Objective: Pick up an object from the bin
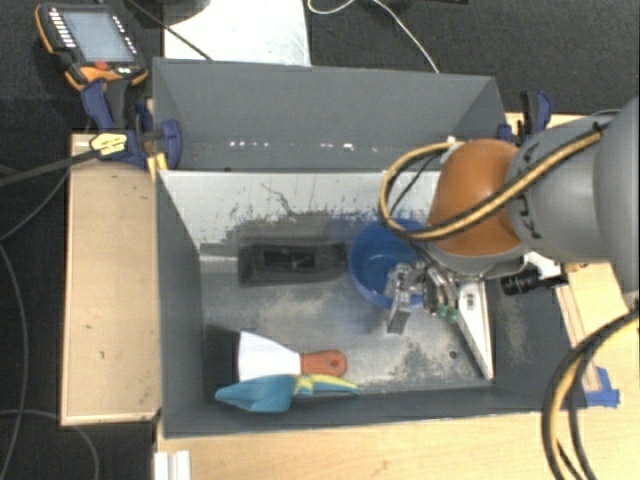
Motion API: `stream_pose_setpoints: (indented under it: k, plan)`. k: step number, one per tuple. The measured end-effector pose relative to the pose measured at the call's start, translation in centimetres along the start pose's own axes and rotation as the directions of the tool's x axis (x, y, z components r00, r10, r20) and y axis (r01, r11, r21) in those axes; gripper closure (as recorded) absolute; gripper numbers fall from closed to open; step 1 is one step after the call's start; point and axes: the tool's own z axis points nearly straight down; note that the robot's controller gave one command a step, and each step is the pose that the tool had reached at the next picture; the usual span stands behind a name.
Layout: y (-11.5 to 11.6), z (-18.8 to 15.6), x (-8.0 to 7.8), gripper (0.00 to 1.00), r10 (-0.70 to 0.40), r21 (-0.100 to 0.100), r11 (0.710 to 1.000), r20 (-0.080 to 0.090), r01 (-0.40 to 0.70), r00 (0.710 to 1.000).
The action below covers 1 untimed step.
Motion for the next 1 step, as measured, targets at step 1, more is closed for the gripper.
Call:
stream_pose_setpoints:
  k: [1]
  plan:
    - [0.00,0.00,0.00,1.00,-0.001,0.000,1.000,0.000,0.001,1.000]
